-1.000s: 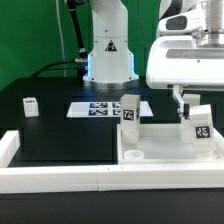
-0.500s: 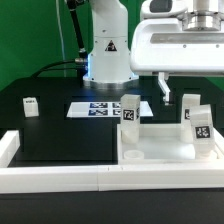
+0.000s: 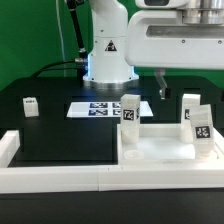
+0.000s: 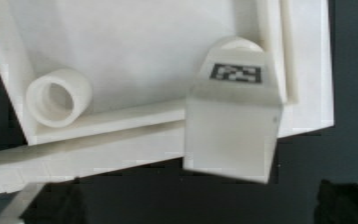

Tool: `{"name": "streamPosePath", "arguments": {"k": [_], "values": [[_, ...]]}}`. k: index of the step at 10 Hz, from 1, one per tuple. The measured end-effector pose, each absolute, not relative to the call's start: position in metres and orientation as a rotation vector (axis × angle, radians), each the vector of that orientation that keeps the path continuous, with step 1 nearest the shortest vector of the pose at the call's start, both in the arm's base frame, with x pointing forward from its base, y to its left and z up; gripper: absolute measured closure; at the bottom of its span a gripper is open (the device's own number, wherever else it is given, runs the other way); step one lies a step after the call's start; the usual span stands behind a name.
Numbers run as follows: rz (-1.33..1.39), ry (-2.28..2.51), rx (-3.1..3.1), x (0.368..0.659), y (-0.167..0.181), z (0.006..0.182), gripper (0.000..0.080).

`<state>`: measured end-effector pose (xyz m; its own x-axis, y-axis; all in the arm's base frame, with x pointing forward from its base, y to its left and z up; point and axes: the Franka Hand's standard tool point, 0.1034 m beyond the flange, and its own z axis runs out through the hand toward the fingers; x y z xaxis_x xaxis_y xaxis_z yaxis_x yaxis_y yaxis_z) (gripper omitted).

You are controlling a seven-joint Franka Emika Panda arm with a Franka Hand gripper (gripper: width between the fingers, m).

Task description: Assemble square table

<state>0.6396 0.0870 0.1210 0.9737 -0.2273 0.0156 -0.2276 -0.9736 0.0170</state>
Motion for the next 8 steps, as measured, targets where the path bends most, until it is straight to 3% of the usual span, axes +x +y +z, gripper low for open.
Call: {"name": "streamPosePath", "arguments": {"k": [2,8], "values": [[-0.092,-0.369,3.094,0.636,0.082,0.121,0.0151],[0.036,-0.431,3.120,0.647,0.100,0.101,0.0151]]}}
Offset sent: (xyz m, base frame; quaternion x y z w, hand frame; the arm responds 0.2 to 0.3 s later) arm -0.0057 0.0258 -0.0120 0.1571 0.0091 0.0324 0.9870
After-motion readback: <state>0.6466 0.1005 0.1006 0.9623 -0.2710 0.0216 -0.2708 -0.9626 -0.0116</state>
